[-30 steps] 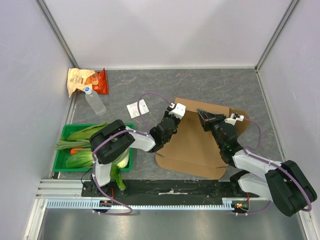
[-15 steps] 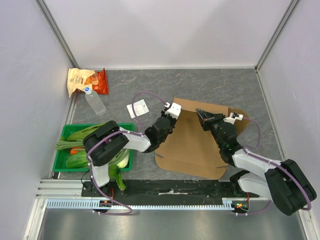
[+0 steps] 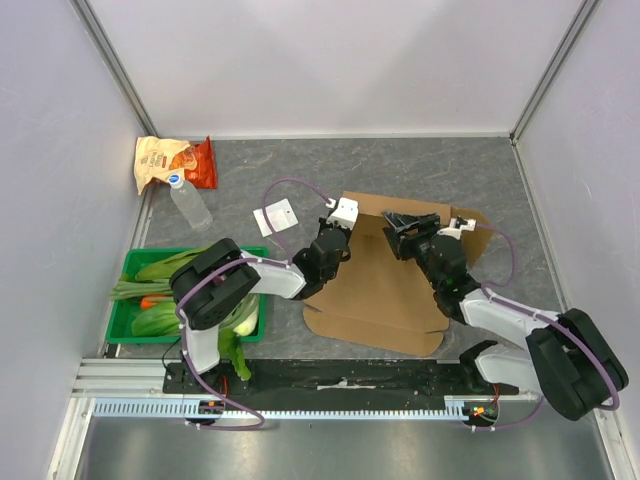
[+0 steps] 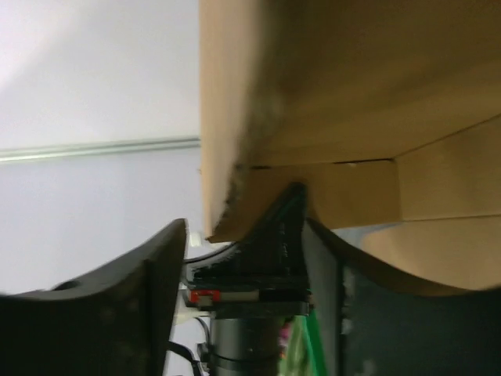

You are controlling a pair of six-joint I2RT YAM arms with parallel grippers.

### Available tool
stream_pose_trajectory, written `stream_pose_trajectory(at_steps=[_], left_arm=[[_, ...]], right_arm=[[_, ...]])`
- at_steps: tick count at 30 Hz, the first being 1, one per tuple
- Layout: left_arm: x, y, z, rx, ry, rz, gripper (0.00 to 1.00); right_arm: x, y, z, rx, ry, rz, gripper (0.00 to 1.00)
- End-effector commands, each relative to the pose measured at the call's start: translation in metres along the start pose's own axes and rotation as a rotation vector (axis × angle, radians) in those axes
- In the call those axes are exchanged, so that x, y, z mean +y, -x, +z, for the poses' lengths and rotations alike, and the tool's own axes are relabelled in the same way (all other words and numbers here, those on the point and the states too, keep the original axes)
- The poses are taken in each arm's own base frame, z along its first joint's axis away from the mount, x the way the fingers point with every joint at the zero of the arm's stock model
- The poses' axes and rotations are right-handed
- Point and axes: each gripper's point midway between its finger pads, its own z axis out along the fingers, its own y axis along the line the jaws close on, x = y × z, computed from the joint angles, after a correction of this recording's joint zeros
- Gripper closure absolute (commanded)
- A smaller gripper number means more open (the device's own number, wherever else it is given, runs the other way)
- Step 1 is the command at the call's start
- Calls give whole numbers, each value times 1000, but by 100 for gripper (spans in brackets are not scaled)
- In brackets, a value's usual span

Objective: Fold the paper box

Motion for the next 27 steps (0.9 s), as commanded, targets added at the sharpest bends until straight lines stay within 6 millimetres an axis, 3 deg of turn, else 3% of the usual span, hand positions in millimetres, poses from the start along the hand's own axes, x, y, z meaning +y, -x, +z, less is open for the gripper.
stream_pose_trajectory(at_steps=[1, 2, 3, 4, 5, 6, 7, 8, 9, 10, 11, 12, 13, 14, 15, 16, 17, 19, 20, 21, 23, 25, 27], left_arm=[[29, 3, -7, -26, 87, 27, 98], [36, -4, -10, -19, 97, 31, 98], [41, -5, -12, -18, 104, 30, 98], [46, -7, -13, -16, 114, 32, 98], [54, -11, -18, -9, 127, 38, 98], [58, -12, -20, -5, 133, 34, 98], [64, -15, -21, 2, 141, 35, 98], [70, -17, -25, 5, 143, 30, 98], [72, -18, -27, 5, 146, 15, 98], [76, -20, -28, 8, 152, 13, 98], [79, -20, -31, 9, 162, 10, 98], [81, -19, -32, 4, 169, 5, 98], [82, -17, -33, -1, 172, 4, 98], [85, -18, -34, 1, 183, 6, 98], [87, -14, -35, -7, 183, 3, 98], [88, -12, -36, -14, 186, 0, 98], [90, -11, -38, -16, 194, -4, 98], [93, -6, -40, -29, 201, -20, 98], [94, -6, -42, -28, 204, -20, 98], [95, -5, -43, -33, 204, -25, 98], [95, -4, -43, -37, 200, -24, 98], [96, -4, -44, -37, 200, -28, 98], [95, -4, -44, -35, 196, -32, 98]], right_arm=[[-16, -15, -4, 118, -93, -245, 22], [-18, -13, -6, 131, -105, -296, 18], [-4, -14, -8, 151, -79, -361, 17], [-20, -18, -15, 211, -158, -433, 14], [-25, -17, -19, 255, -168, -615, 11], [-3, -16, -18, 275, -148, -707, 11], [-30, -14, -35, 358, -279, -794, 11], [-35, -6, -42, 406, -301, -962, 10], [-22, -2, -47, 412, -303, -1013, 10], [-36, 1, -63, 477, -377, -1063, 10], [-36, 5, -71, 504, -403, -1105, 9], [-20, 12, -75, 490, -398, -1161, 8], [-26, 19, -91, 517, -471, -1180, 9], [-18, 30, -94, 476, -497, -1215, 9], [10, 34, -94, 428, -457, -1234, 9], [18, 38, -99, 413, -471, -1235, 9], [44, 41, -95, 364, -434, -1235, 9], [50, 45, -85, 350, -468, -1242, 10], [64, 48, -77, 317, -468, -1244, 11], [57, 59, -68, 281, -546, -1258, 11], [61, 63, -53, 262, -542, -1246, 12], [65, 46, -38, 317, -449, -1187, 13], [56, 36, -22, 358, -414, -1158, 15]])
